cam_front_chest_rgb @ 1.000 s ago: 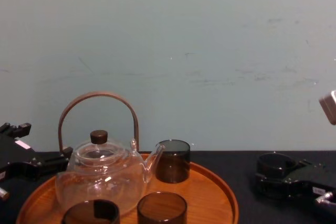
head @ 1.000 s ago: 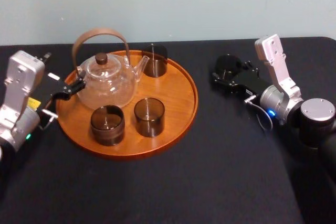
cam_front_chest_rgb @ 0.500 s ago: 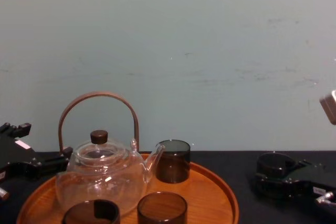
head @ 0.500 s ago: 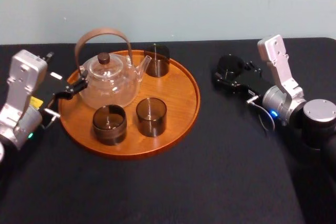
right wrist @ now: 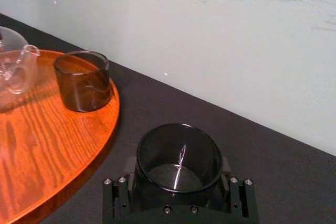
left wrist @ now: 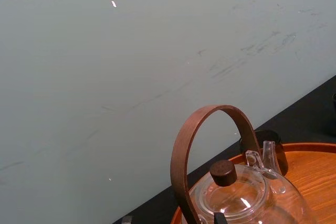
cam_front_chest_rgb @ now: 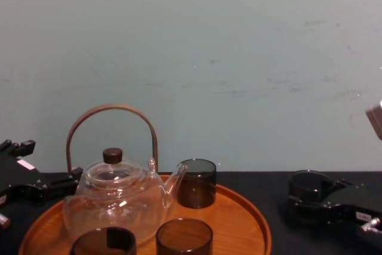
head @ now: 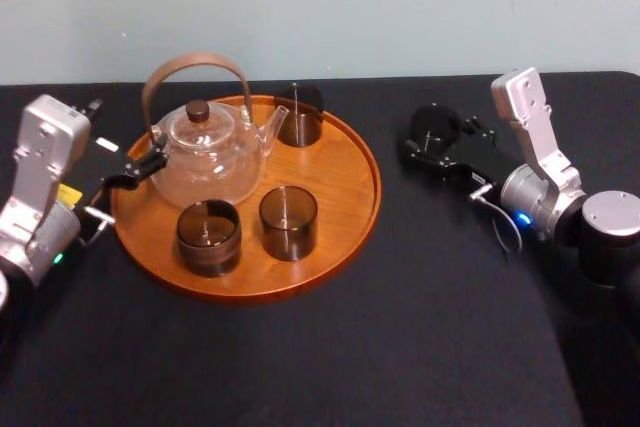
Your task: Pick up the glass from the table and place it on the tray.
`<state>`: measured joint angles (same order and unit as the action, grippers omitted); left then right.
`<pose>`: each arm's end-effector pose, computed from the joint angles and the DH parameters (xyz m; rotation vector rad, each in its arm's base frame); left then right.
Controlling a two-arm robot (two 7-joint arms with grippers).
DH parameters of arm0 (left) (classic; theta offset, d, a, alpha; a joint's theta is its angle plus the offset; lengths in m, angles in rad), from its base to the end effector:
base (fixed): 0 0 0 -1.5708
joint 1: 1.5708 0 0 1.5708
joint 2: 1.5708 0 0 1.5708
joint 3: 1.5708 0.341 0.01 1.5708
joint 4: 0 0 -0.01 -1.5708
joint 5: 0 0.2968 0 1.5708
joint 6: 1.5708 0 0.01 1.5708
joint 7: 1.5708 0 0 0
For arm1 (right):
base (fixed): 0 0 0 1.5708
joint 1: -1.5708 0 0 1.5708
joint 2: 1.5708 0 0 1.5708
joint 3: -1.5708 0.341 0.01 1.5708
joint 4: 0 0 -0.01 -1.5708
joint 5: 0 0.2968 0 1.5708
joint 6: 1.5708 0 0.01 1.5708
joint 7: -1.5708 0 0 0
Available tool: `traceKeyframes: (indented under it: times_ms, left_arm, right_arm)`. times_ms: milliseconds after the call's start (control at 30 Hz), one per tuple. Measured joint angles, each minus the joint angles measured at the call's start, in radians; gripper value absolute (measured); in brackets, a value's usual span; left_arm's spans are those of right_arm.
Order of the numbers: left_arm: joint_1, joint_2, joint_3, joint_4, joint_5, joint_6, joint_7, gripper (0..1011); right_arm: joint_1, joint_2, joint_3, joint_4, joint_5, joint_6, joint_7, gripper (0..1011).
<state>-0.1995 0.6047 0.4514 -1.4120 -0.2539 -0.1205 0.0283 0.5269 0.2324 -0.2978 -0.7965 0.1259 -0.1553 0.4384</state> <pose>0.3550 0.1148 -0.3411 0.3045 -0.2850 1.2480 0.4669 -0.0657 -0.3779 -0.2770 -0.0160 -1.0290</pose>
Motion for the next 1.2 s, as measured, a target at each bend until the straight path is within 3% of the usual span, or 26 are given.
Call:
traceKeyframes:
  times_ms: [667,967,1200]
  left_arm:
    - [0.000,0.000,0.000,0.000,0.000,0.000,0.000,1009]
    - [0.000,0.000,0.000,0.000,0.000,0.000,0.000,1009]
    - [0.000,0.000,0.000,0.000,0.000,0.000,0.000,1010]
  right_arm:
    - [-0.092,0.036,-0.056,-0.245,0.016,0.067,0.043,916]
    - [-0.104,0.042,-0.102,-0.309,0.016,0.088,0.060,916]
    - [-0.104,0.039,-0.133,-0.320,0.013,0.092,0.065,916]
